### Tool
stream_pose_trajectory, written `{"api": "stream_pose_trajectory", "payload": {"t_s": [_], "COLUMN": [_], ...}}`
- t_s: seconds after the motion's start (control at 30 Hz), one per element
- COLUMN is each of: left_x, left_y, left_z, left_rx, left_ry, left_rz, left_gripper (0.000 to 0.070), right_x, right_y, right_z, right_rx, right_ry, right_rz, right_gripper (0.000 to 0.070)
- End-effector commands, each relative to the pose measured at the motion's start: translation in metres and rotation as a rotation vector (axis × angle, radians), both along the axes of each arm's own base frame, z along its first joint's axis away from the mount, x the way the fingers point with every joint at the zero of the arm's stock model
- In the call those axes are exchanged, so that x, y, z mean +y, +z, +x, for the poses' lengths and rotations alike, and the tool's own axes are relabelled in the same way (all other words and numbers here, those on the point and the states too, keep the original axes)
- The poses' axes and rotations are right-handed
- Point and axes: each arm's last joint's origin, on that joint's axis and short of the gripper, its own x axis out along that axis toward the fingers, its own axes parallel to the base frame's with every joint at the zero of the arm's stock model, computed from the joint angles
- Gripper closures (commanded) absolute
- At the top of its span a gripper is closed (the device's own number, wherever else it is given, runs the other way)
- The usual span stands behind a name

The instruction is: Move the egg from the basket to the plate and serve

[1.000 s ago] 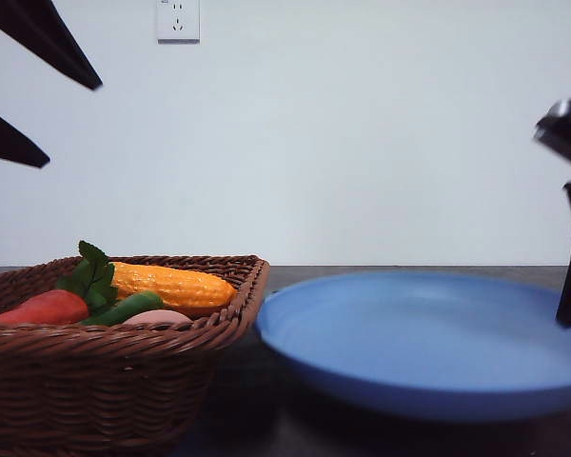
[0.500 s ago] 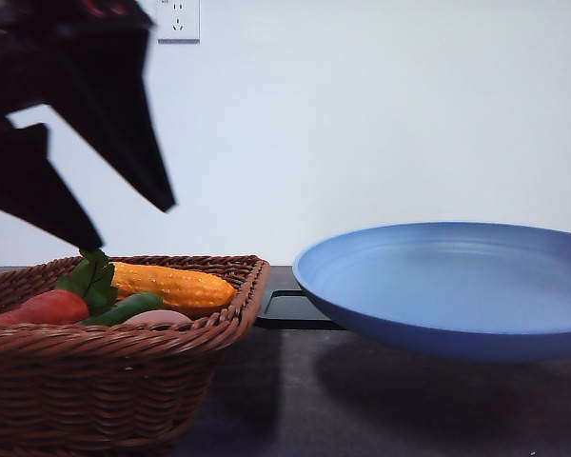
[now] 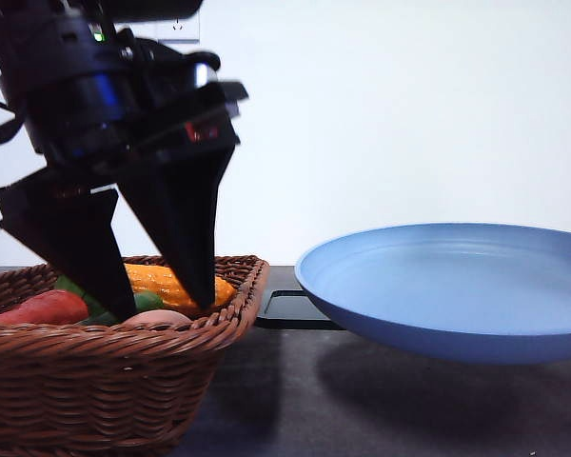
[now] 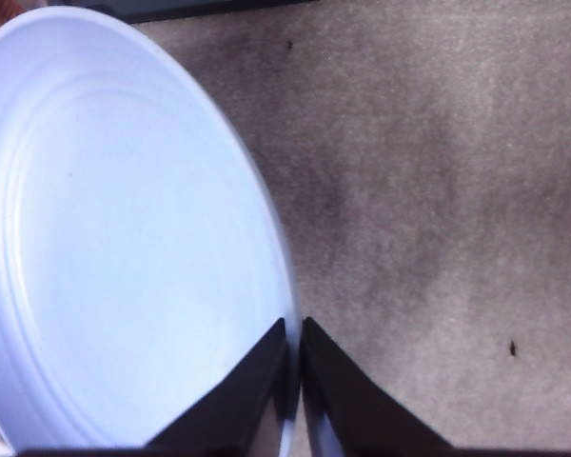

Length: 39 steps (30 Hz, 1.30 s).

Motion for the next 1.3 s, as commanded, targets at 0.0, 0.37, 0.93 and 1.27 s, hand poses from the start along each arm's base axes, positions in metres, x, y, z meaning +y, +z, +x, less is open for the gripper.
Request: {"api": "stream_pose_trajectory", "payload": {"t_s": [0.0,0.37,0.93,1.27], "left_x": [-0.006,-0.010,-0.011,-0.020], "left_y": [-0.002,-0.017,-0.022,0.032], "left_z": [0.001,0.005,0.006,0.014], "left_rx": [-0.004,0.025,0.042,-0.032], "left_ry": [-0.028,-0.058,-0.076,-0.123], "left_rz": [0.011,0.059,0.084,0.039], "left_gripper": [0.0280,0.0313,0.0549,0.0550], "right_x": [0.001,0.001,0.001,0.002], "right_y": [0.001,0.001,0.001,0.003], "right_z": [0.002,0.002,0.002,0.001], "right_rx": [-0.009,-0.010,-0.009,-0.002], "right_ry": [0.002,0.004,0.004,0.032], "right_rz": [0.007,0.006,0.007,0.059], "right_gripper": [0.0700,0.0700,0.0700,0.0700]}}
